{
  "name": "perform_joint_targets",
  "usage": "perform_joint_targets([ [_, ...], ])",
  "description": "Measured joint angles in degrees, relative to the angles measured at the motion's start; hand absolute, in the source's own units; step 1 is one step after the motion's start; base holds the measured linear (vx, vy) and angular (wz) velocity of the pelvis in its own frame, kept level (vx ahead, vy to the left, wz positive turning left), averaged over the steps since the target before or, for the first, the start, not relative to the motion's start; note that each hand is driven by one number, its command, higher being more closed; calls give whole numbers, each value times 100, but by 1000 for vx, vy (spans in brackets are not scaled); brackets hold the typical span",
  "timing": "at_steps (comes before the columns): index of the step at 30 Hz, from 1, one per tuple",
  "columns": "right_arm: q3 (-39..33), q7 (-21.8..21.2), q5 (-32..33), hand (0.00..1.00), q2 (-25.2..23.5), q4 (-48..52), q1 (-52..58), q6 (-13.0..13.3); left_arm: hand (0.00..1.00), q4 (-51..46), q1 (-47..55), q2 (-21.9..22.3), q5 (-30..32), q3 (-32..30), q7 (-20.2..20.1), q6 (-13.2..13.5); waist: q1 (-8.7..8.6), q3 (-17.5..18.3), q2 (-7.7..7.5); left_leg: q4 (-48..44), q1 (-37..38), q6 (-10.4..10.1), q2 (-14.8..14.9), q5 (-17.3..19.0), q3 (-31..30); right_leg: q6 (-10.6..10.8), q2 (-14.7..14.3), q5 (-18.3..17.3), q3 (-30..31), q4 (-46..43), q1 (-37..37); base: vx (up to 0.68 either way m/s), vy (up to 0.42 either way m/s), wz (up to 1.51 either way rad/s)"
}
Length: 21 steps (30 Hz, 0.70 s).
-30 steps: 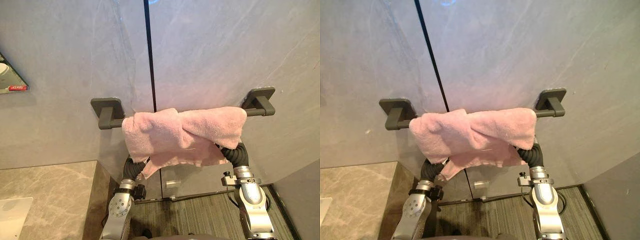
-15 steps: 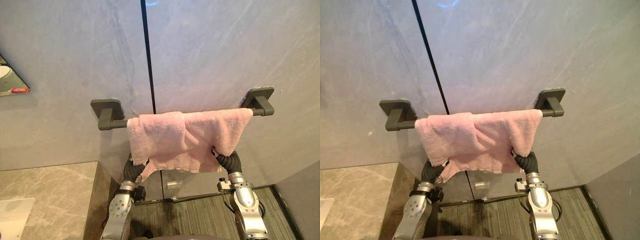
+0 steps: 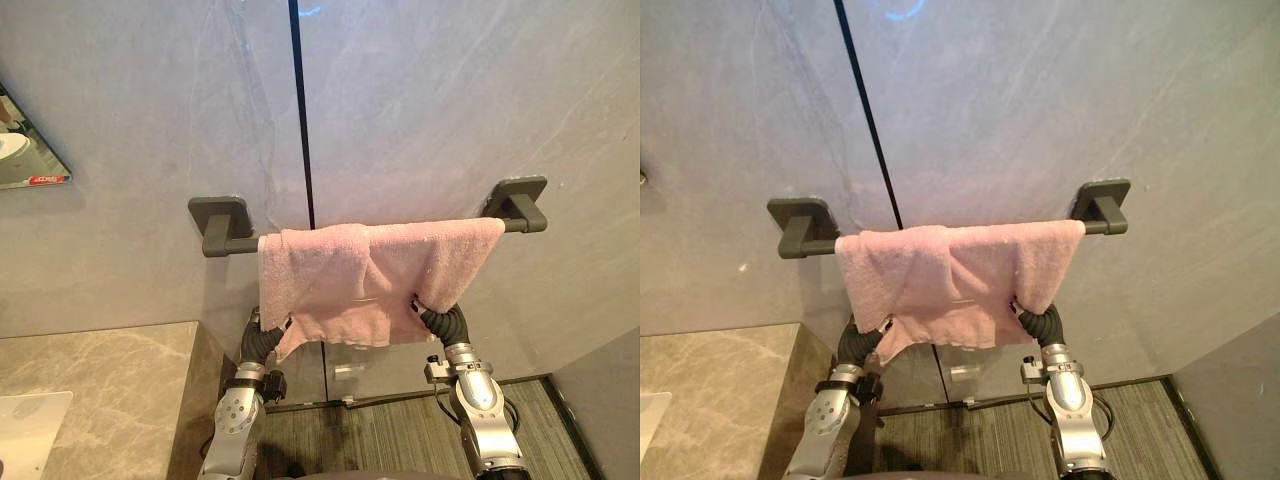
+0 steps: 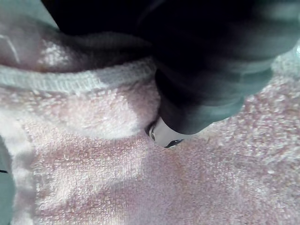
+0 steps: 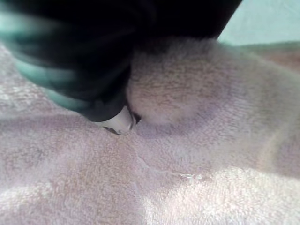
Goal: Organize washtable
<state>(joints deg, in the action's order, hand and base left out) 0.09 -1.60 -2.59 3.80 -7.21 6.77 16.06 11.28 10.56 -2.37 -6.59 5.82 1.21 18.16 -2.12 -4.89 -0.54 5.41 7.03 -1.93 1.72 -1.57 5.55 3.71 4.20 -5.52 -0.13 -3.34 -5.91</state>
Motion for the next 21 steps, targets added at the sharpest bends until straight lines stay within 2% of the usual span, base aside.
perform_joint_targets([
  [19, 54, 23, -253, 100, 12, -554, -227, 114, 100, 512, -158, -1, 81, 2, -1, 92, 36, 95, -150, 5, -7, -4, -2, -3, 0, -2, 1, 3, 1, 48, -7, -2, -1, 0],
  [20, 54, 23, -254, 0, 13, -587, -250, 114, 0, 536, -174, -1, 82, 2, -1, 92, 35, 96, -154, 6, -6, -6, -2, -4, 0, -2, 2, 3, 2, 48, -8, 0, 0, 0],
  [21, 54, 24, -254, 0, 15, -597, -256, 114, 0, 578, -190, -3, 82, 1, 1, 91, 36, 98, -157, 6, -6, -7, -3, -5, 0, -2, 2, 3, 3, 48, -7, 0, 0, 0],
])
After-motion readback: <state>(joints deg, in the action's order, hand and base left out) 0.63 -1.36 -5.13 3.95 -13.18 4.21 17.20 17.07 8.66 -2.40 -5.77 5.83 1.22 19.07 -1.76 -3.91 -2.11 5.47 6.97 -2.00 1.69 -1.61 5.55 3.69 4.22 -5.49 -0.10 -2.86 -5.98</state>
